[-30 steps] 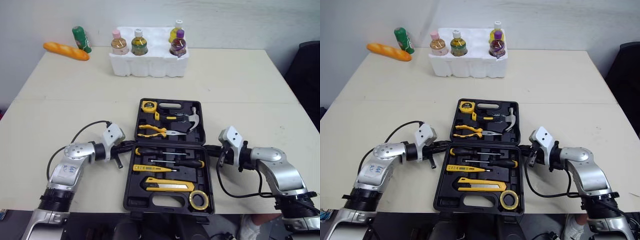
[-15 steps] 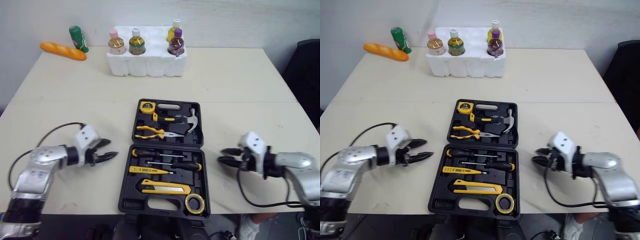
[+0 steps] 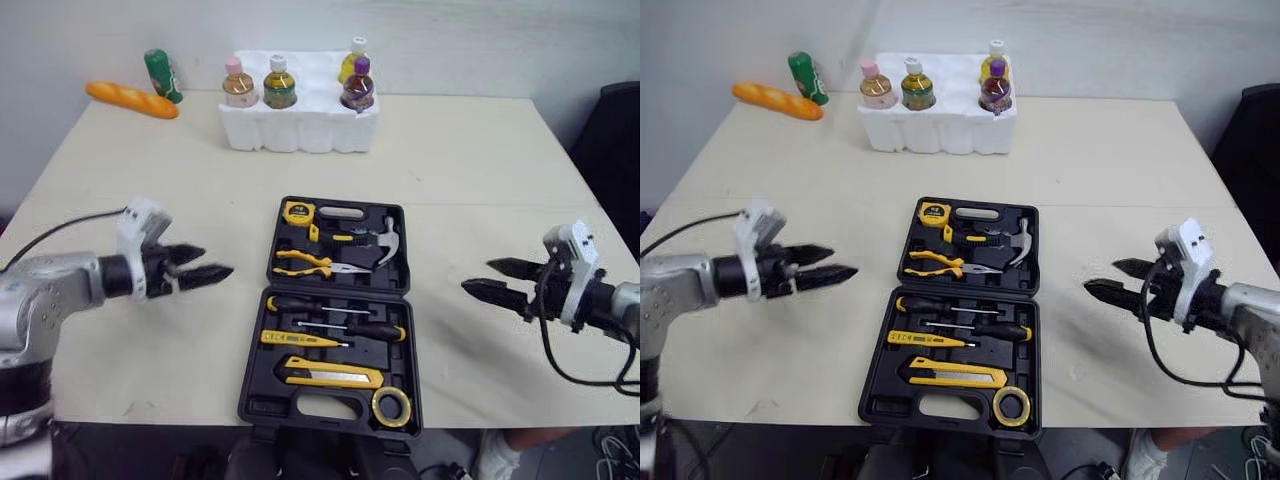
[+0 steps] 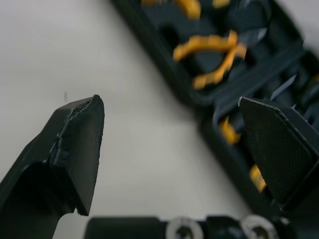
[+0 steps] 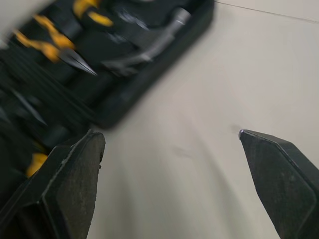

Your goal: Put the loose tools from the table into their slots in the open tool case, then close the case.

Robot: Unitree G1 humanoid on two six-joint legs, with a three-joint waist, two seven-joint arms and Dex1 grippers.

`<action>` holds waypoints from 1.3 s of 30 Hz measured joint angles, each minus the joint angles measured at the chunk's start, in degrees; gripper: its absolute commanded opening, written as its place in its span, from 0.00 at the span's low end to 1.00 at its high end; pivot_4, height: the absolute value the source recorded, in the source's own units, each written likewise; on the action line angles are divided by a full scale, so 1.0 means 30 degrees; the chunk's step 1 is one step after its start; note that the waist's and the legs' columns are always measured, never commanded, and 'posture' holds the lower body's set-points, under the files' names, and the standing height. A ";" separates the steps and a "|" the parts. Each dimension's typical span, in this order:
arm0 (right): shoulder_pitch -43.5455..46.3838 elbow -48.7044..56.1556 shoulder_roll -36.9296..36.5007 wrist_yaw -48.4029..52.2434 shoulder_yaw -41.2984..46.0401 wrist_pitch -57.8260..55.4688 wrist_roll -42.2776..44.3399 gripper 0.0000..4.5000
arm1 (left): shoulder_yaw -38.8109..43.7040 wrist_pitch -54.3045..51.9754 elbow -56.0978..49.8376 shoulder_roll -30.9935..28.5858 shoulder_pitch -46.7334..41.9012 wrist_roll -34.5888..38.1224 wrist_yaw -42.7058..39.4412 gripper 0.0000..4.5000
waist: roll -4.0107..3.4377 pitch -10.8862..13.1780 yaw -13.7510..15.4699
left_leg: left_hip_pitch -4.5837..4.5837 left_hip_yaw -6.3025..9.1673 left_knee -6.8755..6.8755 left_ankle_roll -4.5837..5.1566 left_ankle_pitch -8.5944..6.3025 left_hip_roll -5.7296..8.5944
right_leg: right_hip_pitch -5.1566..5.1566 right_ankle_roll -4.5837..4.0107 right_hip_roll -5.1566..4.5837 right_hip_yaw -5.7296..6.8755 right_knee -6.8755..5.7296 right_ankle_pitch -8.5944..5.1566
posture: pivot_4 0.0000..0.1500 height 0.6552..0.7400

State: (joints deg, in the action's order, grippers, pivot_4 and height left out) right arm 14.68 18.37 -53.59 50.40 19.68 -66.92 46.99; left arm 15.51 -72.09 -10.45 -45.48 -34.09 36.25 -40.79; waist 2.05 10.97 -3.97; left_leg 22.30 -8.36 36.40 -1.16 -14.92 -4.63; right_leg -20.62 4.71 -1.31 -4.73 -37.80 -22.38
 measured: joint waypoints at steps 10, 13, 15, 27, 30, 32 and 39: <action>0.5410 -0.1272 0.3305 -0.6116 -0.0619 -0.8162 0.2406 1.00 | -0.3402 -0.2653 0.2506 0.1009 -0.3195 -0.0457 0.1880 1.00 | 0.0033 0.0000 -0.0205 | 0.0317 -0.0045 0.0076 -0.0015 0.0017 -0.0015 | -0.0361 0.0006 0.0009 -0.0049 -0.0076 0.0002 | 1.00 1.00; 0.6006 -0.2221 0.3572 -0.8120 -0.1203 -0.8393 0.2886 1.00 | -0.4301 -0.2766 0.3097 0.0802 -0.3520 -0.0854 0.1906 1.00 | 0.0033 0.0001 -0.0255 | 0.0317 -0.0059 0.0073 -0.0014 0.0016 -0.0016 | -0.0367 0.0004 0.0008 -0.0055 -0.0064 0.0001 | 1.00 1.00; 0.6260 -0.2726 0.4144 -0.9520 -0.1243 -0.8428 0.3282 1.00 | -0.4927 -0.2557 0.3423 0.0802 -0.3578 -0.1073 0.1889 1.00 | 0.0033 0.0001 -0.0254 | 0.0317 -0.0060 0.0083 -0.0014 0.0016 -0.0018 | -0.0365 0.0003 0.0008 -0.0057 -0.0073 0.0001 | 1.00 1.00; 0.7245 -0.3907 0.6519 -1.4017 -0.1525 -0.8429 0.3577 1.00 | -0.6281 -0.1772 0.4550 0.2193 -0.4089 -0.2500 0.2594 1.00 | 0.0032 0.0001 -0.0223 | 0.0326 -0.0060 0.0186 -0.0011 0.0014 -0.0018 | -0.0366 0.0005 0.0009 -0.0054 -0.0168 0.0000 | 1.00 1.00; 0.7342 -0.3885 0.6570 -1.4434 -0.1762 -0.8428 0.3541 1.00 | -0.6325 -0.1896 0.4769 0.2344 -0.4138 -0.2730 0.2831 1.00 | 0.0032 0.0001 -0.0250 | 0.0326 -0.0060 0.0186 -0.0011 0.0014 -0.0019 | -0.0368 0.0005 0.0009 -0.0053 -0.0175 0.0000 | 1.00 1.00; 0.7345 -0.3856 0.6616 -1.4599 -0.2028 -0.8429 0.3404 1.00 | -0.6322 -0.1958 0.5270 0.2579 -0.4189 -0.2959 0.3073 1.00 | 0.0032 0.0001 -0.0248 | 0.0325 -0.0060 0.0196 -0.0011 0.0015 -0.0019 | -0.0368 0.0005 0.0009 -0.0054 -0.0186 0.0000 | 1.00 1.00; 0.7360 -0.3772 0.7049 -1.5342 -0.2025 -0.8429 0.2319 1.00 | -0.6317 -0.2150 0.5318 0.2888 -0.4263 -0.3243 0.3215 1.00 | 0.0031 0.0000 -0.0211 | 0.0324 -0.0060 0.0199 -0.0012 0.0015 -0.0017 | -0.0365 0.0006 0.0006 -0.0050 -0.0193 0.0000 | 1.00 1.00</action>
State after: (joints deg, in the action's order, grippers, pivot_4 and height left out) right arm 36.76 7.06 -32.44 4.37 13.61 -92.21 53.95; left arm -3.44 -78.54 5.50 -36.81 -46.88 26.51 -31.15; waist 2.14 10.97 -4.61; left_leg 23.27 -8.54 37.00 -1.20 -14.87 -4.68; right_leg -21.72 4.73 -1.30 -4.88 -38.38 -22.38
